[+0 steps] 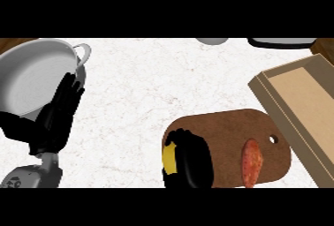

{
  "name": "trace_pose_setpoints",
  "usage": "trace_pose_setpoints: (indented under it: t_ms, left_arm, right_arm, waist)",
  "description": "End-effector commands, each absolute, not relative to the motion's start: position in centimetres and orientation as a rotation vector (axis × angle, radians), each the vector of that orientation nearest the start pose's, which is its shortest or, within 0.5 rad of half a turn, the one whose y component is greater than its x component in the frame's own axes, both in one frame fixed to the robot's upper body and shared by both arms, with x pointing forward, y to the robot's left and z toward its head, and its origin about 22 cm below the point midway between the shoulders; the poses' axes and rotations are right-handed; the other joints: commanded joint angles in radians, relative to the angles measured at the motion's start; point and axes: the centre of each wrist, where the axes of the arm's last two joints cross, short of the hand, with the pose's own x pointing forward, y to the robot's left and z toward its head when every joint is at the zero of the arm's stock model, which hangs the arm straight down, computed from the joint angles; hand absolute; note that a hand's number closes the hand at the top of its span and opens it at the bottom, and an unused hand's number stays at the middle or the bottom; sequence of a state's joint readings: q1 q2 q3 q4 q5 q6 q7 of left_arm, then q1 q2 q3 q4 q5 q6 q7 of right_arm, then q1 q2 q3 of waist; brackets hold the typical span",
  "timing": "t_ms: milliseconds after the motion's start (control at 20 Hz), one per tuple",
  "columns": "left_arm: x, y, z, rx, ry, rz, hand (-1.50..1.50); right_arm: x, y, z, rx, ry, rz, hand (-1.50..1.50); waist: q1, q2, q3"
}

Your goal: Pick the lemon from the cutting board and place it in the cardboard box

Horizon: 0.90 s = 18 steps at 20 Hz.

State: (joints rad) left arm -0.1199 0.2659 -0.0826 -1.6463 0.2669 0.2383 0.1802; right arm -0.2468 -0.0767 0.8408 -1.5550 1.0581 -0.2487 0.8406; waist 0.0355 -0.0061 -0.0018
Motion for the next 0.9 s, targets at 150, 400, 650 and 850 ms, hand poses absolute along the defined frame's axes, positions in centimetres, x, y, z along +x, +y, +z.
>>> trace_pose_setpoints:
  t_ms: [150, 400, 650, 850]
  left_arm:
    - [25.9, 25.8, 4.9, 0.080, -1.553, 0.108, 0.00]
    - [25.8, 25.8, 5.6, 0.075, -1.525, 0.105, 0.00]
    - [26.5, 25.1, 5.7, 0.081, -1.555, 0.120, 0.00]
    - [25.7, 26.6, 5.4, 0.091, -1.540, 0.120, 0.00]
  right_arm:
    - [15.0, -6.0, 9.0, -0.698, -1.641, 1.394, 1.50]
    - [11.7, -8.9, 16.0, -0.688, -1.776, 1.160, 1.50]
    - [13.0, -11.9, 20.5, -0.805, -1.790, 0.821, 1.50]
    - [12.9, -14.5, 22.7, -0.957, -1.748, 0.689, 1.50]
  waist:
    - [-0.040, -0.004, 0.000]
    - [-0.045, -0.001, 0.002]
    - [-0.045, 0.004, 0.001]
    - [-0.044, 0.002, 0.001]
